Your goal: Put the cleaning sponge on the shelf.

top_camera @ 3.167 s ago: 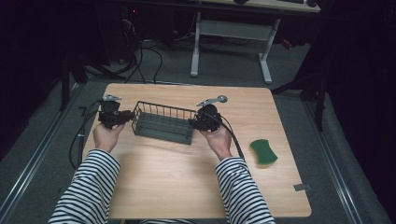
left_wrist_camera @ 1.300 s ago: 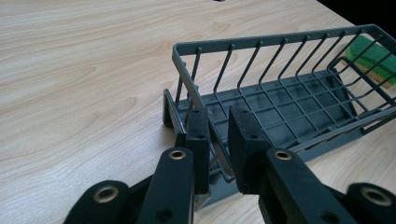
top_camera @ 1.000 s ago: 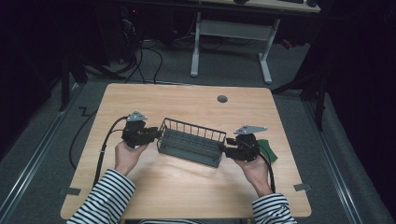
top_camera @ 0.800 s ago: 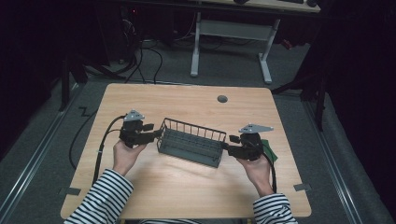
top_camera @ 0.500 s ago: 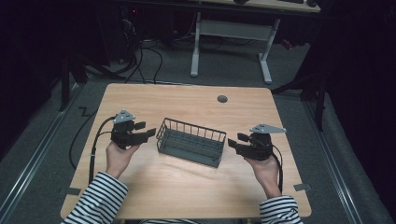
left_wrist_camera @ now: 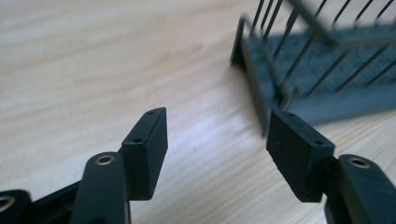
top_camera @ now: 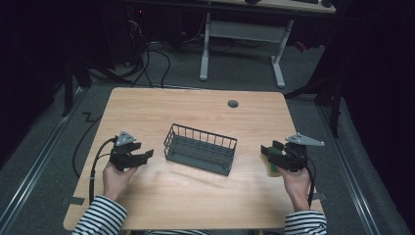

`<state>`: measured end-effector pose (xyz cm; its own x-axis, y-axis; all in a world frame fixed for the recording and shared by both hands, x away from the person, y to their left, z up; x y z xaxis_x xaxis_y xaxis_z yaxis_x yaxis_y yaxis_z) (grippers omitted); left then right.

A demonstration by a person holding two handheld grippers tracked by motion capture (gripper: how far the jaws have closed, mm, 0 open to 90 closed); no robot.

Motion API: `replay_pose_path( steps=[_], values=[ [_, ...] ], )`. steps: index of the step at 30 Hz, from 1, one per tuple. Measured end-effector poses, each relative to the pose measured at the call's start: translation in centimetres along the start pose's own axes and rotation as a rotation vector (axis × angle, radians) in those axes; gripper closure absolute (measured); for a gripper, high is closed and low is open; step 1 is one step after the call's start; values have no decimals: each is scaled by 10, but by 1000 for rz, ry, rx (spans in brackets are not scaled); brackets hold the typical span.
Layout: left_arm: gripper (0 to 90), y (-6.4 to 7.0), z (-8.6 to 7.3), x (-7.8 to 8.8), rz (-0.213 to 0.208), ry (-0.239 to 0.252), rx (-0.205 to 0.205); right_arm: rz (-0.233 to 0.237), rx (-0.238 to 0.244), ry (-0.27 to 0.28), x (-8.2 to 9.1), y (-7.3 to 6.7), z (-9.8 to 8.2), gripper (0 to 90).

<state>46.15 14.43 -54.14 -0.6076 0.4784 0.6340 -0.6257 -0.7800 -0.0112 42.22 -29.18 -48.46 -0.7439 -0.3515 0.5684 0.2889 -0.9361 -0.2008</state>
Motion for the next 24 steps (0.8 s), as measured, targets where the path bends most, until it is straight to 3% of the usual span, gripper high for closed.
replay_pose_path(
  steps=[5, 13, 15, 20, 24],
  values=[
    [377, 1, -23, -13, 32, -64, -7, -74, 8, -42, -1, 20, -8, 386],
    [299, -1, -40, -22, 36, -102, 5, -157, 0, -142, -9, 42, -21, 320],
    [286, -1, -46, -25, 43, -120, 2, -176, -8, -190, -15, 47, -27, 292],
    [276, -2, -49, -25, 59, -103, -9, -194, -17, -239, -22, 52, -34, 269],
    [264, -3, -50, -26, 76, -54, -20, -214, -16, -291, -29, 57, -38, 256]
  ],
)
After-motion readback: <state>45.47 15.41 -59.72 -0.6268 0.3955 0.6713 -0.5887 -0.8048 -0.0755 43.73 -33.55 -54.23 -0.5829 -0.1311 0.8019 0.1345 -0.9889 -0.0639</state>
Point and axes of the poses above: each handheld gripper's, and its own axes: x roughly backward along the jaws, z roughly out of its top, y roughly to its right, the point moved 9 cm from there along -x, roughly forward along the jaws, and after that the axes turned 7 degrees about -x, right-handed, at the moved point
